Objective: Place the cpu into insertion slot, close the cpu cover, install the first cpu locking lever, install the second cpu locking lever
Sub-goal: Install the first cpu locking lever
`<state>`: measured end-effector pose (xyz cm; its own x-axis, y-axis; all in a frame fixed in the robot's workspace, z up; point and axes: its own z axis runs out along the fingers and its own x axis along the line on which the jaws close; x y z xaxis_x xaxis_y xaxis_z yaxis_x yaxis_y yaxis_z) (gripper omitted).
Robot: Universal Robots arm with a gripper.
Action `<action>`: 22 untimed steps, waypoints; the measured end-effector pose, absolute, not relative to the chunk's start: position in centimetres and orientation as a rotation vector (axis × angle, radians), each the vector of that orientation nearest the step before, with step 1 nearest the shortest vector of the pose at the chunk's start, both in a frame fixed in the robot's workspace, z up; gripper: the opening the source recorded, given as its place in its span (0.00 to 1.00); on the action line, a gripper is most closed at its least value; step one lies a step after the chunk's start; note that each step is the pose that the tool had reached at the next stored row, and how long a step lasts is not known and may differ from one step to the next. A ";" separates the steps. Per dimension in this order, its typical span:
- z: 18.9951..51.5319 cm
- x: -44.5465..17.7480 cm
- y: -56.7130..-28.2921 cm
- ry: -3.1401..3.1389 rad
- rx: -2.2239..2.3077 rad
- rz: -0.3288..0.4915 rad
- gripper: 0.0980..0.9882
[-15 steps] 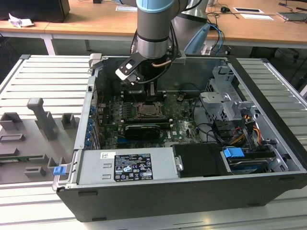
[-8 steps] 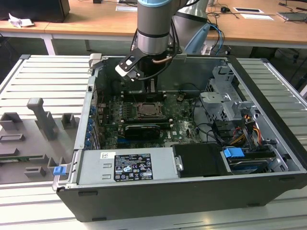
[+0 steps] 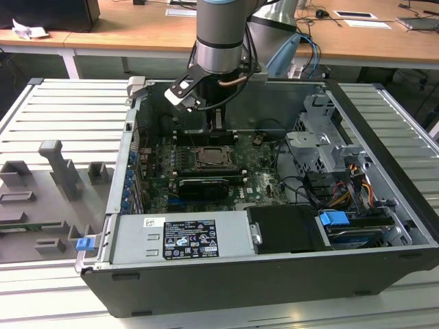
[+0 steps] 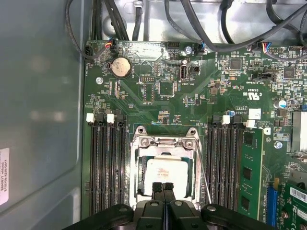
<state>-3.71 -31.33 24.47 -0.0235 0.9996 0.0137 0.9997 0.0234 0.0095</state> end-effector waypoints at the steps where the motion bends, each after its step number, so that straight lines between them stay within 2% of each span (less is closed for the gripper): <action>1: 24.5 -3.7 -31.3 -2.245 -2.193 -0.026 0.01; 22: 25.2 -3.7 -31.3 -2.245 -2.193 -0.026 0.01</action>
